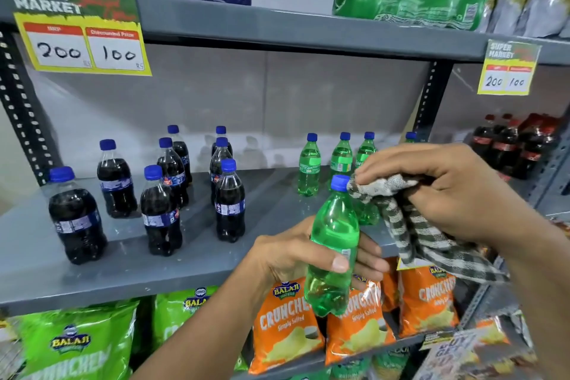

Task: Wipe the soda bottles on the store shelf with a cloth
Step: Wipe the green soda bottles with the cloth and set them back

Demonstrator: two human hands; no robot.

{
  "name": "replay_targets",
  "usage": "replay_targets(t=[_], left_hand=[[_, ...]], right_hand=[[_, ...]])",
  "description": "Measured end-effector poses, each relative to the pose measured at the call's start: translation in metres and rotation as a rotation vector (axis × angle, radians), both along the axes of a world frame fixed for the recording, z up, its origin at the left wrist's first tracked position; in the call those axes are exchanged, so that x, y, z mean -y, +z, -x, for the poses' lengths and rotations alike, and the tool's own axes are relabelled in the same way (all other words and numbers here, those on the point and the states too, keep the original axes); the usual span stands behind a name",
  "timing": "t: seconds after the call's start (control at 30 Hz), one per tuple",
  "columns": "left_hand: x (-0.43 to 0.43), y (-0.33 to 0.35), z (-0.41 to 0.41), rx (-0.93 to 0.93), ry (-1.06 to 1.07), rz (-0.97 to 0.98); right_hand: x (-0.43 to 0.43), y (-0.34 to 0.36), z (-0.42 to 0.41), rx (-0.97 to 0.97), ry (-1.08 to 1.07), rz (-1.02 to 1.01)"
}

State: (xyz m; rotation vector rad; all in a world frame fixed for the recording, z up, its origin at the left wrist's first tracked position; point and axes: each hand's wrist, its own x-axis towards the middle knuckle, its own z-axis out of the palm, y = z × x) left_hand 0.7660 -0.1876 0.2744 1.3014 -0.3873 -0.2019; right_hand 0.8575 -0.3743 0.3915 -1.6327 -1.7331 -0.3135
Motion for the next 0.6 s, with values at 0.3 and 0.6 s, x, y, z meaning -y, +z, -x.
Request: replay_targets(t=[0.3, 0.6], left_hand=[[-0.001, 0.0, 0.0, 0.01, 0.011, -0.106], [0.0, -0.005, 0.002, 0.023, 0.064, -0.177]], right_hand=[[-0.006, -0.001, 0.013, 0.088, 0.038, -0.053], [0.011, 0.002, 0.011, 0.157, -0.07, -0.006]])
